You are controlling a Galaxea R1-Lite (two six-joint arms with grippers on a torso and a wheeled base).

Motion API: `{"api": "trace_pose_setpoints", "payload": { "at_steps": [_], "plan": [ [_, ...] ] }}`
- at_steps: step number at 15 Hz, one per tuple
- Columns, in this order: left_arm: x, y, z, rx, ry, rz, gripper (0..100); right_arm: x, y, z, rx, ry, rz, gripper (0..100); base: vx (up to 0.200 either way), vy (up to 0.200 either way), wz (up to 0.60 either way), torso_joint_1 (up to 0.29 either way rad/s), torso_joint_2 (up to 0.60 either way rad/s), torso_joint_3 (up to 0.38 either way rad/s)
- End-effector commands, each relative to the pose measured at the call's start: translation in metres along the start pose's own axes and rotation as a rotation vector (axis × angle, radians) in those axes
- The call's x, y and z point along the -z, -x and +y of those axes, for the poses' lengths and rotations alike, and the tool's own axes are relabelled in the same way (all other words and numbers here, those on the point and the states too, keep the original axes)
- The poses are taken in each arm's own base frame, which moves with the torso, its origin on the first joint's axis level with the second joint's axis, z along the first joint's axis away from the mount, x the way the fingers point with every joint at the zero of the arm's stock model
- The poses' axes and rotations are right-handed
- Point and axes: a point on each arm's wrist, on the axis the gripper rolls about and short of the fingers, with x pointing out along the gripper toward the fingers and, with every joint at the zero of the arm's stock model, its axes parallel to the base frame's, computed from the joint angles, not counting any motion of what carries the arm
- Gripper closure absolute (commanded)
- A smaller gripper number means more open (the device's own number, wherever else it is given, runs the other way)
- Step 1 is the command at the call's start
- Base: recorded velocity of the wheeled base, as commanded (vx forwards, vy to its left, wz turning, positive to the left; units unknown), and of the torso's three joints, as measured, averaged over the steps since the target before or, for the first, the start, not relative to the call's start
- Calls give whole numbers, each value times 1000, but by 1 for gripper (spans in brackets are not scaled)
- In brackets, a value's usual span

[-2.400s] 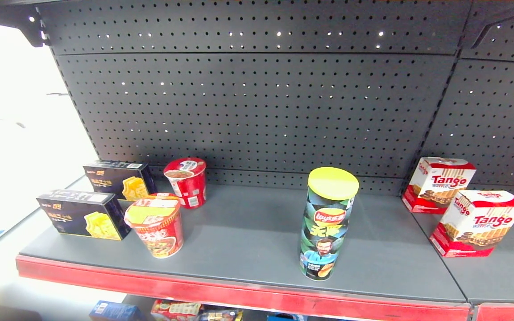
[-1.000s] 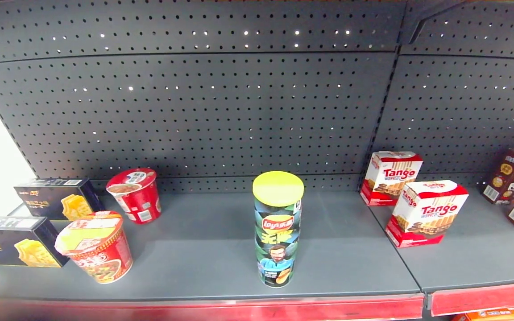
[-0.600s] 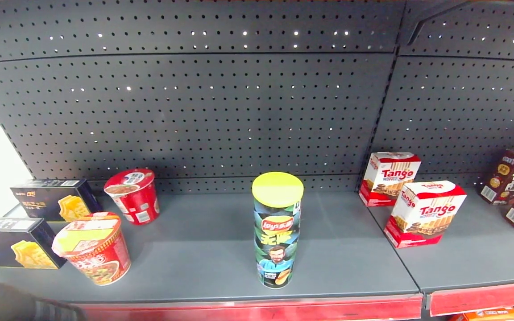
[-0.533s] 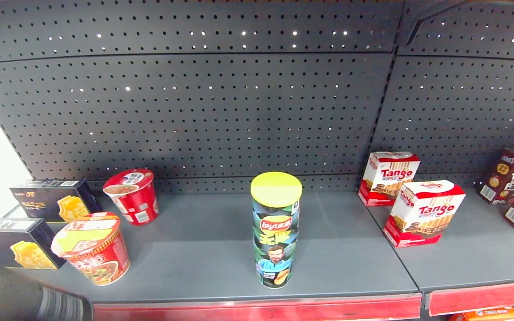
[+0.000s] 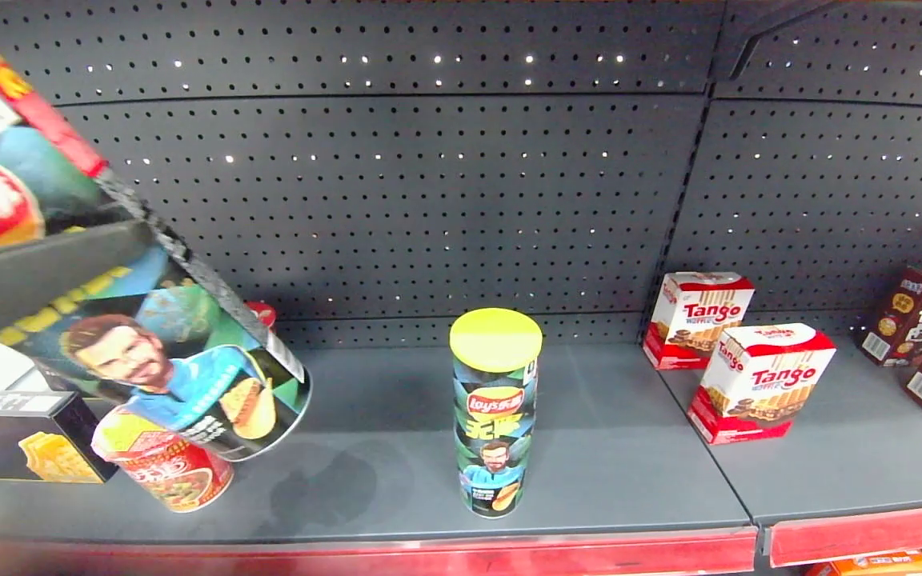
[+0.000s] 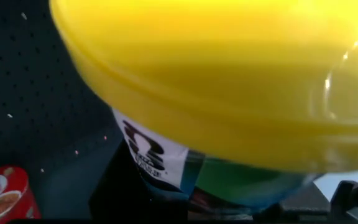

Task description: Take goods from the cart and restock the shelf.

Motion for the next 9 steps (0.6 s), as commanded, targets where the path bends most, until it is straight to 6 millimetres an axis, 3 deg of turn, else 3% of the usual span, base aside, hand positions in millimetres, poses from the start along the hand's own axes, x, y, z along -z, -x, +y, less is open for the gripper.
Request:
{"api": "trace_pose_setpoints", "payload": {
  "at_steps": [1,9],
  "plan": [
    [24,-48,27,-4,59,126,100,0,0,0,0,1,4,0,0,0,0,0,0,0],
    [28,-151,91,65,55,154,100,0,0,0,0,1,4,0,0,0,0,0,0,0]
  ]
}}
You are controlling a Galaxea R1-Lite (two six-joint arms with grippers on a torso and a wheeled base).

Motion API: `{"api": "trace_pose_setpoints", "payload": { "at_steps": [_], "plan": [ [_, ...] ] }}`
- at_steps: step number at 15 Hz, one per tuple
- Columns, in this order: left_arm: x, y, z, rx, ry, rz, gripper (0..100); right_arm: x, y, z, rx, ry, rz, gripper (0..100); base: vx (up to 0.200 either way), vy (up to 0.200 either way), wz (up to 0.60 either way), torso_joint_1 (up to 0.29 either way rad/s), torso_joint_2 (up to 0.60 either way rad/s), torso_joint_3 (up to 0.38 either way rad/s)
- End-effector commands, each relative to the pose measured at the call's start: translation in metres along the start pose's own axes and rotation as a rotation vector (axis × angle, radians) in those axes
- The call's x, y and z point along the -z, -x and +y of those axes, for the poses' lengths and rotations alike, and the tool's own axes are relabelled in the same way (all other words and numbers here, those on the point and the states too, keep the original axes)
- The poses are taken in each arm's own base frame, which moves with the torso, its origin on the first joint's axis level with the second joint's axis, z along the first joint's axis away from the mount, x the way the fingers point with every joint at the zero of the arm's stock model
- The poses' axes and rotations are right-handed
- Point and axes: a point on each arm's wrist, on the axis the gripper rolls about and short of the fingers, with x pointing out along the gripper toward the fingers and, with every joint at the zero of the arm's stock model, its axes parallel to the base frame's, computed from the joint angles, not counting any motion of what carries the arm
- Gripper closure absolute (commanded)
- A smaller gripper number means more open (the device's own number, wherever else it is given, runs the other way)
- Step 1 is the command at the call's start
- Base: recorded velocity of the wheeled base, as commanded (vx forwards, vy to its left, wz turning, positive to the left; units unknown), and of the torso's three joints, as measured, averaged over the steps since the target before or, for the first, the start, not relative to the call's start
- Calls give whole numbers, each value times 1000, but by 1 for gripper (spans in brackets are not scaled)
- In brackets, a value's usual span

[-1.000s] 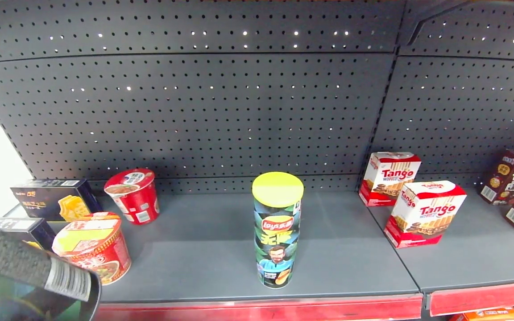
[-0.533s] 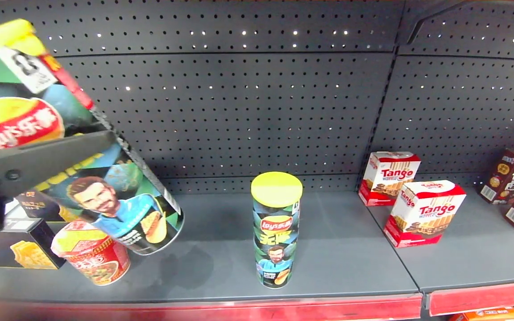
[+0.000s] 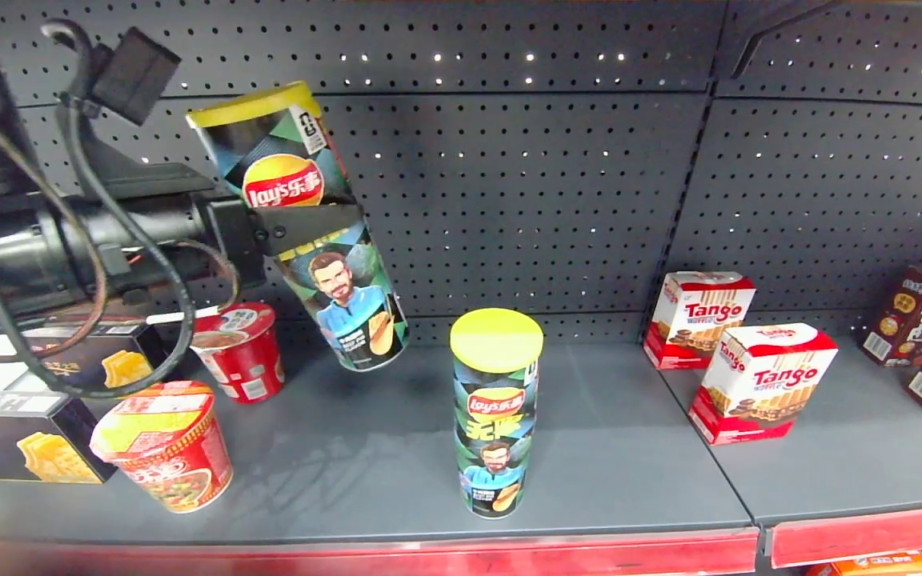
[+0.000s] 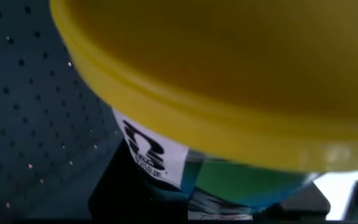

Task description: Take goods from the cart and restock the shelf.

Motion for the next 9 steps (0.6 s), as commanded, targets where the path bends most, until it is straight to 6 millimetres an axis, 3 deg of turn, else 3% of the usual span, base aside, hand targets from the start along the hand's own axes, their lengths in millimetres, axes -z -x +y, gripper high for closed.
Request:
{"api": "trace_pose_setpoints", "payload": {
  "at_steps": [1,5,9],
  "plan": [
    [12,-38,29,-13,3,47,100,0,0,0,-1,1,4,0,0,0,0,0,0,0],
    [44,-77,53,22,-112,129,100,0,0,0,-1,1,4,0,0,0,0,0,0,0],
    [57,-108,70,89,-123,138,100,0,0,0,-1,1,4,0,0,0,0,0,0,0]
  ]
}}
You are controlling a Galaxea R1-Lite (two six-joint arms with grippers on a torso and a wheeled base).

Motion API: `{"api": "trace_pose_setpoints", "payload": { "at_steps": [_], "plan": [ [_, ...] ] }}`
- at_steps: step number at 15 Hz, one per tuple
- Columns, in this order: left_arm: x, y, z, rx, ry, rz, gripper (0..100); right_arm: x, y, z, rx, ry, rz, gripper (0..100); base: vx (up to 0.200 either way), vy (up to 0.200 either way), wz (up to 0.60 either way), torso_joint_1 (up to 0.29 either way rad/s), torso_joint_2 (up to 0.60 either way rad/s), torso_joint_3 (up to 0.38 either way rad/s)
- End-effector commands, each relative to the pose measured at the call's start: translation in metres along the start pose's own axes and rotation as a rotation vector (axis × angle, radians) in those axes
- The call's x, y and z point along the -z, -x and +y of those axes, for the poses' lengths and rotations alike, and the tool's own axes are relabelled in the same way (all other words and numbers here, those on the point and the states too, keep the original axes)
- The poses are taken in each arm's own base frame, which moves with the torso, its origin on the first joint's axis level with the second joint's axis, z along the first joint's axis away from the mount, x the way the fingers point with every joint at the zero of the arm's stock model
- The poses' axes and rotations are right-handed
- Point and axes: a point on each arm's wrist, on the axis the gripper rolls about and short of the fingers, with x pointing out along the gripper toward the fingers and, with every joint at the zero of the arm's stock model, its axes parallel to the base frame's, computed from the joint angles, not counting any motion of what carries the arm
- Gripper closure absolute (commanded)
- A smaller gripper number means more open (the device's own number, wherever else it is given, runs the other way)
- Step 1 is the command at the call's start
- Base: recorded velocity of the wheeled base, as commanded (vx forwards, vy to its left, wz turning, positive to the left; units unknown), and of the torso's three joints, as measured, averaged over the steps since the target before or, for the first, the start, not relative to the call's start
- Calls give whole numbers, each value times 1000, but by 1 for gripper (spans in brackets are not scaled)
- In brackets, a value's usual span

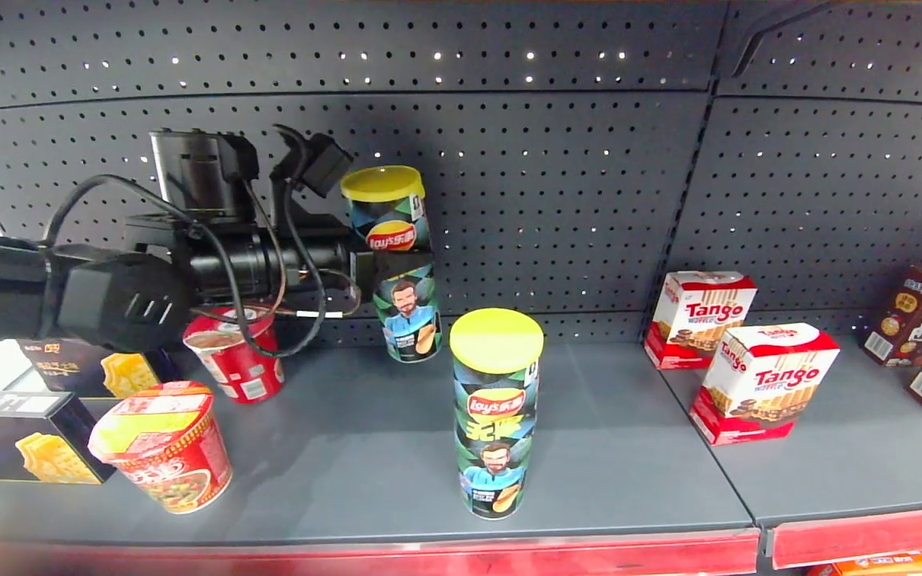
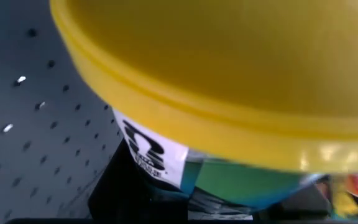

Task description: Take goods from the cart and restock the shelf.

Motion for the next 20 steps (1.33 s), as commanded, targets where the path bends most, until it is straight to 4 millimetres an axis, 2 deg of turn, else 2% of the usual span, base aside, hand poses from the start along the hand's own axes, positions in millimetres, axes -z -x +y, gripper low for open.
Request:
{"api": "trace_pose_setpoints", "payload": {
  "at_steps": [1,2,5,10,16,20],
  "plan": [
    [15,-25,11,27,12,22,100,0,0,0,-1,0,2,0,0,0,0,0,0,0],
    [17,-37,13,42,9,19,100,0,0,0,-1,0,2,0,0,0,0,0,0,0],
    [21,-53,16,81,6,15,100,0,0,0,-1,0,2,0,0,0,0,0,0,0],
    [34,-71,19,121,15,28,100,0,0,0,-1,0,2,0,0,0,0,0,0,0],
    [48,-80,23,124,33,51,100,0,0,0,-1,0,2,0,0,0,0,0,0,0],
    [49,-83,25,127,34,51,100,0,0,0,-1,0,2,0,0,0,0,0,0,0]
  ]
}}
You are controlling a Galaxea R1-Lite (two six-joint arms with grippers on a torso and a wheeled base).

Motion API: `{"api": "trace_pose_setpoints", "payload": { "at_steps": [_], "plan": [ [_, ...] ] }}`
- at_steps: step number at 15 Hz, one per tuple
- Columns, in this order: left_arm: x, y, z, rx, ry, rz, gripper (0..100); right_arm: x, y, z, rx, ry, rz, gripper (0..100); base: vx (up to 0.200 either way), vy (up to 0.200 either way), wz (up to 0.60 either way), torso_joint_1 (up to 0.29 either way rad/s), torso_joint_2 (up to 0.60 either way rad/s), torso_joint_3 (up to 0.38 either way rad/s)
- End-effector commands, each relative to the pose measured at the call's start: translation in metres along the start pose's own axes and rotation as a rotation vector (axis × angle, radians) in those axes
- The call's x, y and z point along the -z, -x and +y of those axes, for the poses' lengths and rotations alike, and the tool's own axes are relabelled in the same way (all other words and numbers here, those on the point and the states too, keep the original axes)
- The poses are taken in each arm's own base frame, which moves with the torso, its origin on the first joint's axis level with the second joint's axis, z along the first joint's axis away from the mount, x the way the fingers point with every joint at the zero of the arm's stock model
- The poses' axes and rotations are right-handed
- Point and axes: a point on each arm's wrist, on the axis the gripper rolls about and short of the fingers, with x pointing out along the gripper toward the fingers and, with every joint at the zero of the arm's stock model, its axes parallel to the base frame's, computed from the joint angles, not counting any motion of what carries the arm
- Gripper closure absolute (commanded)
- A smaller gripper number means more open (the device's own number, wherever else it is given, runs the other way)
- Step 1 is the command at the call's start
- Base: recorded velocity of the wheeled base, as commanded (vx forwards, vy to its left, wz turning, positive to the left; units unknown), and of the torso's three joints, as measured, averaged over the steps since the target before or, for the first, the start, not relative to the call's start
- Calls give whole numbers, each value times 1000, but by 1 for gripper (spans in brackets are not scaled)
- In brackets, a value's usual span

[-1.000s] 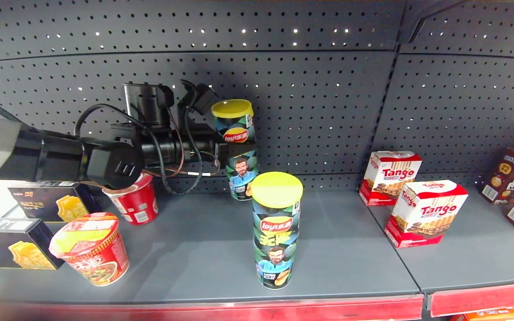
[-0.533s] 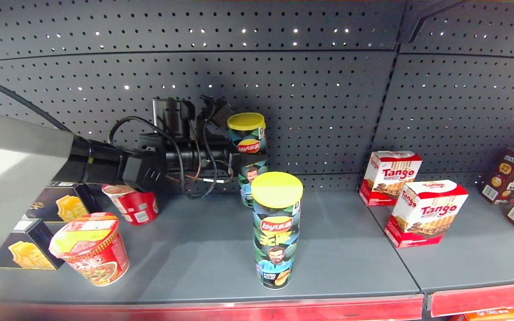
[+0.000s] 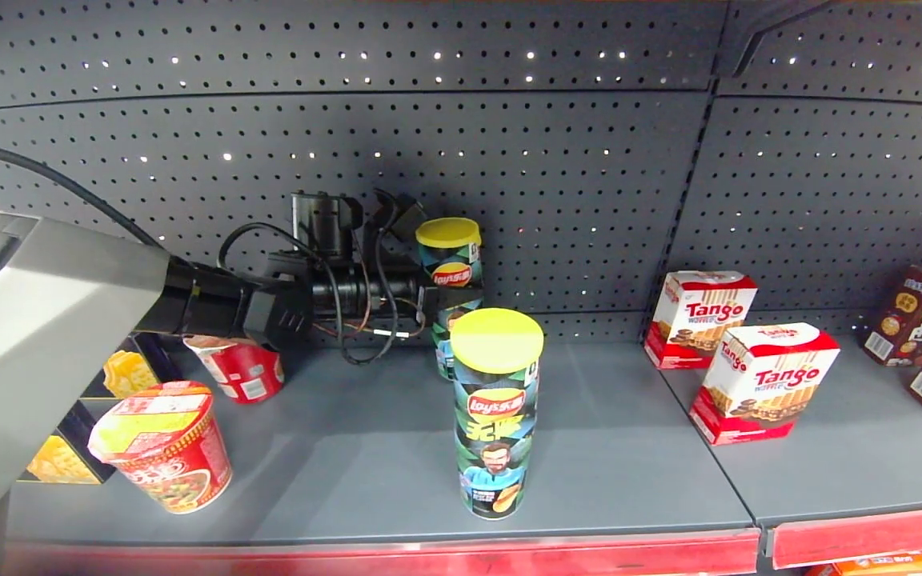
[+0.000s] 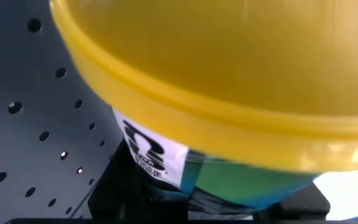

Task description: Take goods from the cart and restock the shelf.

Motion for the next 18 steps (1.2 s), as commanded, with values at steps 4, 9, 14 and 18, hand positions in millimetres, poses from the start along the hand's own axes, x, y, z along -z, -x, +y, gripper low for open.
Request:
{"api": "trace_pose_setpoints", "payload": {
  "at_steps": [4,9,14,18],
  "plan": [
    [1,-5,0,8,-3,-2,100,0,0,0,0,0,2,0,0,0,0,0,0,0],
    [4,-8,0,12,1,4,100,0,0,0,0,0,2,0,0,0,0,0,0,0],
    [7,-9,0,12,7,12,0,0,0,0,0,0,2,0,0,0,0,0,0,0],
    [8,-9,-2,17,7,16,0,0,0,0,0,0,2,0,0,0,0,0,0,0]
  ]
}}
